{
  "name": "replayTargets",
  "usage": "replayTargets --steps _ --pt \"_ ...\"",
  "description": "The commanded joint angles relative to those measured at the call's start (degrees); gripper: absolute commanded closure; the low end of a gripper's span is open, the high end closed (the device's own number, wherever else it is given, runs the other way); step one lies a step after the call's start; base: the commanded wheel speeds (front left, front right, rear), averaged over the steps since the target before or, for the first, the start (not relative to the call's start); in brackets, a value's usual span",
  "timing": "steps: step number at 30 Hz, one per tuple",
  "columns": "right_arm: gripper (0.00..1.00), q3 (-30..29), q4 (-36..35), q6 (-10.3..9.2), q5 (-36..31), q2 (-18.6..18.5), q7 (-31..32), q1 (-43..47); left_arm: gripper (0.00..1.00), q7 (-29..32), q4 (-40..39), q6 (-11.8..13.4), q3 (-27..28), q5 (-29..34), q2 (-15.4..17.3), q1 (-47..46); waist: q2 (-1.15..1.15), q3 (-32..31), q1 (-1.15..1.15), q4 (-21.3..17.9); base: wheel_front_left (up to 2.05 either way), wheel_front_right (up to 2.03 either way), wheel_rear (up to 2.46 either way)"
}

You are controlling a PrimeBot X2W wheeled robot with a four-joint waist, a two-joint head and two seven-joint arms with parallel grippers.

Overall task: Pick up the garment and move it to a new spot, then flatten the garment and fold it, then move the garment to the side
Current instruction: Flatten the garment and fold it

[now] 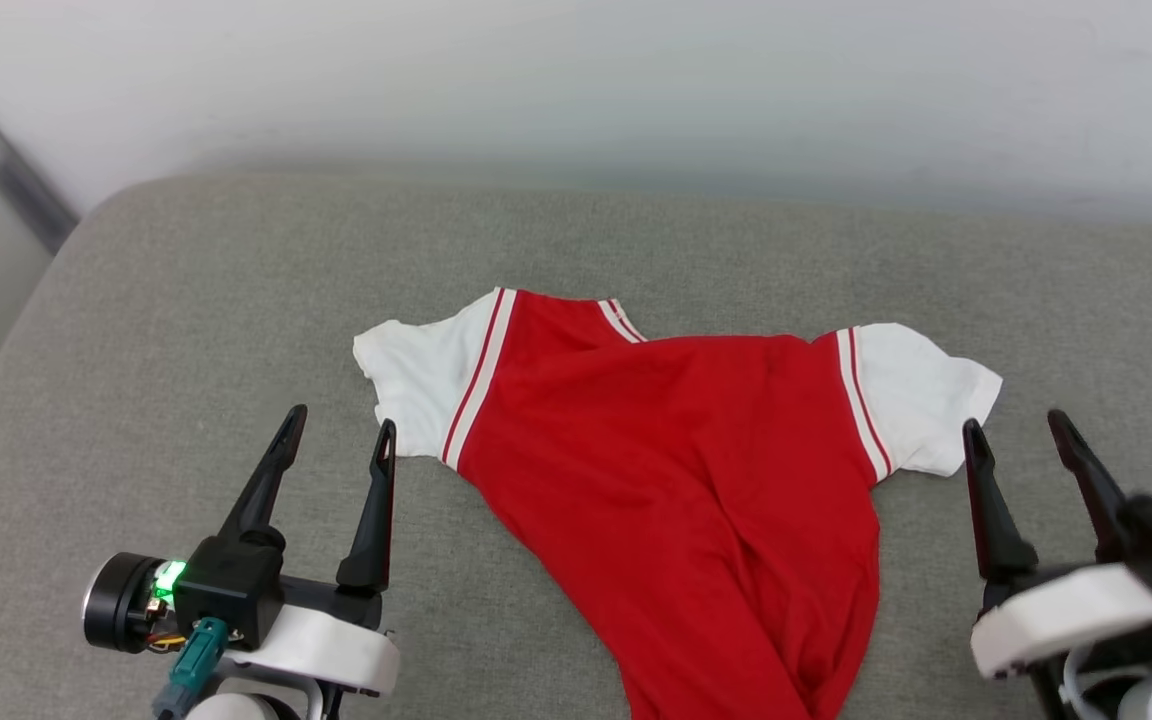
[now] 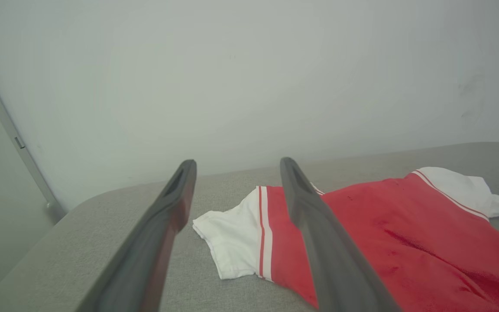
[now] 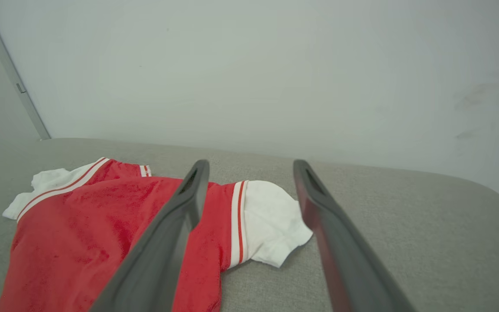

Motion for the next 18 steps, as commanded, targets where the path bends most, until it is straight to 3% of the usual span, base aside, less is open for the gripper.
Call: replayTargets --steps 1,7,9,10,11,18 --pt "0.0 1.34 -0.83 -0.04 1.33 -2.78 5.35 -2.06 0.0 -0.14 0.55 -0.6 0.54 0.66 -0.19 0.18 0.0 0.98 0.01 0.44 0.0 0.0 0.0" --pt "0.0 10.09 -3.37 -0.04 10.92 -14.59 35.38 -9.3 0.0 -0.14 0.86 -2.7 2.25 2.43 -1.74 -1.13 0.0 4.13 0.01 1.61 0.0 0.0 0.0" --pt "0.0 12.02 -3.56 -0.04 15.04 -16.94 44.99 -12.24 0.0 -0.14 1.41 -3.36 2.5 2.89 -2.57 -1.55 0.0 5.2 0.01 2.31 0.0 0.0 0.0" --pt "0.0 12.02 -3.56 -0.04 15.04 -16.94 44.99 -12.24 0.0 -0.14 1.41 -3.36 2.5 2.89 -2.57 -1.55 0.0 5.2 0.01 2.31 0.0 0.0 0.0" --pt "0.0 13.81 -3.27 -0.03 17.75 -19.09 53.38 -15.17 0.0 -0.14 1.81 -4.02 2.41 3.4 -3.43 -2.3 0.0 6.29 0.01 3.29 0.0 0.0 0.0" --pt "0.0 18.05 0.97 -0.03 20.7 -22.45 67.46 -22.04 0.0 -0.14 2.61 -5.9 2.66 4.82 -6.22 -3.5 0.0 9.01 0.01 7.1 0.0 0.0 0.0"
